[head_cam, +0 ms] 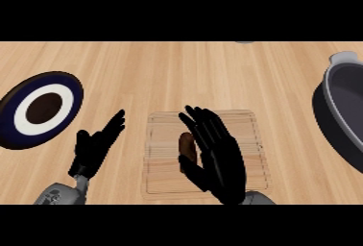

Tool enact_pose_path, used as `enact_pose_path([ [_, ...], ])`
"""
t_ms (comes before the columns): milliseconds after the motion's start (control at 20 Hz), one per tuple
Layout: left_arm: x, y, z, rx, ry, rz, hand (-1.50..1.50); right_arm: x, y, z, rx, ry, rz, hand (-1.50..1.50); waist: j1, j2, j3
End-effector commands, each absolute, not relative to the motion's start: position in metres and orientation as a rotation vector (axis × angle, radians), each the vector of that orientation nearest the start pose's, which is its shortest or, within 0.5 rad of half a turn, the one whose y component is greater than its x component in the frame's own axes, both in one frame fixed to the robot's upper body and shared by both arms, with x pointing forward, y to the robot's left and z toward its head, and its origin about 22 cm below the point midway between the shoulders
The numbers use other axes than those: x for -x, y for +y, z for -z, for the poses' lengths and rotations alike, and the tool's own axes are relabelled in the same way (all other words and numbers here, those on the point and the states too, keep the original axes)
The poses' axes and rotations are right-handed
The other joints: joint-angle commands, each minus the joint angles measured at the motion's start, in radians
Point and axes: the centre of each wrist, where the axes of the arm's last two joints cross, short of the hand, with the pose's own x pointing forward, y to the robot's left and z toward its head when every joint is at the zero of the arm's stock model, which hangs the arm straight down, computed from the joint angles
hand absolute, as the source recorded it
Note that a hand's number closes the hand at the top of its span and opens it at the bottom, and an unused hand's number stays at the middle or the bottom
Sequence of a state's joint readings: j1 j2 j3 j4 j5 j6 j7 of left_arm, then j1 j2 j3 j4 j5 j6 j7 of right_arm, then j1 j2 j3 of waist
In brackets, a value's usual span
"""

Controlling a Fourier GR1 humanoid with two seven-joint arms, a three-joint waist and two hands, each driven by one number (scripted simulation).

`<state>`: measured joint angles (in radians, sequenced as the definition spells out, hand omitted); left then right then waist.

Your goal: Pick the sweet potato from the cutting board and place it in the pot

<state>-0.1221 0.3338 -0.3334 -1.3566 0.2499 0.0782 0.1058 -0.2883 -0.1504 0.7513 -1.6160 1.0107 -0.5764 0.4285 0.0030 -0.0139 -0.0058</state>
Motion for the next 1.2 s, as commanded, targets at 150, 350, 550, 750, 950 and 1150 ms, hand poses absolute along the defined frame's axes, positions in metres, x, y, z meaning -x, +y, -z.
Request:
enact_pose_path([
  [150, -0.26, 0.237, 0.026, 0.051, -1.256, 0.265, 0.0, -0.2, -0.015, -0.061, 0.933, -1.669, -0.812, -1.5, -0.006, 0.004, 0.0],
  [350, -0.266, 0.236, 0.014, 0.073, -1.277, 0.301, 0.0, -0.189, 0.002, -0.083, 0.952, -1.507, -0.776, -1.5, 0.021, 0.008, 0.003],
  [550, -0.263, 0.235, 0.014, 0.07, -1.281, 0.316, 0.0, -0.202, 0.006, -0.093, 0.921, -1.378, -0.703, -1.5, 0.03, 0.012, 0.005],
  [750, -0.27, 0.225, 0.018, 0.089, -1.295, 0.323, 0.0, -0.224, 0.003, -0.069, 0.874, -1.179, -0.769, -1.5, 0.039, 0.022, 0.004],
  [950, -0.262, 0.24, 0.022, 0.084, -1.271, 0.308, 0.0, -0.236, -0.001, -0.055, 0.857, -1.006, -0.888, -1.5, 0.032, 0.019, 0.005],
  [1150, -0.264, 0.221, 0.032, 0.068, -1.267, 0.301, 0.0, -0.246, 0.001, -0.041, 0.867, -1.004, -0.87, -1.5, 0.015, 0.017, 0.005],
])
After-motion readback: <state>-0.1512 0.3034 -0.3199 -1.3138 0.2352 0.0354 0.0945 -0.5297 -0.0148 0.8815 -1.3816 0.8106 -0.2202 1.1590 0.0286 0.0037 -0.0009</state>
